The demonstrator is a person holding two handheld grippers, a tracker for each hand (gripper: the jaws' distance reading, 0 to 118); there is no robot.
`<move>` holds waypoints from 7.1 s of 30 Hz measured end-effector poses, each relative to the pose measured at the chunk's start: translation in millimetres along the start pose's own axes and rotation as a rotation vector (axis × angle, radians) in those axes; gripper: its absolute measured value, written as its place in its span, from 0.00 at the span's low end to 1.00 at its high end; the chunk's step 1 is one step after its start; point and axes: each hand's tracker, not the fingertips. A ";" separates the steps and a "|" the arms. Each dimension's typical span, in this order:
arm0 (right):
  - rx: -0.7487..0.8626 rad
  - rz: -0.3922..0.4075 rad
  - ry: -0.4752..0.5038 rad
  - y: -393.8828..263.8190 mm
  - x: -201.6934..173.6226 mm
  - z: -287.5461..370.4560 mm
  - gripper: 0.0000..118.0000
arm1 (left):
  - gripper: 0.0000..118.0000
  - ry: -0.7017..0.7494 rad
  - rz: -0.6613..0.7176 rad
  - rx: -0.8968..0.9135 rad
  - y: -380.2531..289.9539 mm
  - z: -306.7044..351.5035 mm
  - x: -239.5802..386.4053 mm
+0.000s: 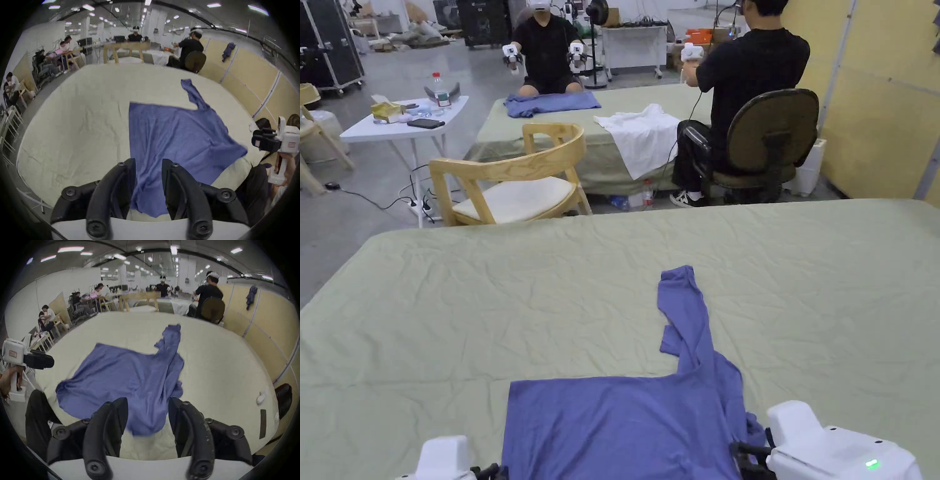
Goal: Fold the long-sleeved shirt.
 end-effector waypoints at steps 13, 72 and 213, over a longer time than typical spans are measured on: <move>0.244 -0.203 -0.064 19.7 19.4 52.6 0.00 | 0.00 -0.073 -0.088 0.112 33.7 12.4 47.6; -0.382 -0.301 0.061 67.8 132.1 -255.5 0.53 | 0.03 0.019 -0.045 -0.281 85.1 -289.5 -32.9; 0.222 -0.081 -0.012 265.3 102.5 -46.4 0.07 | 0.03 0.001 0.025 0.284 266.6 -24.7 -56.7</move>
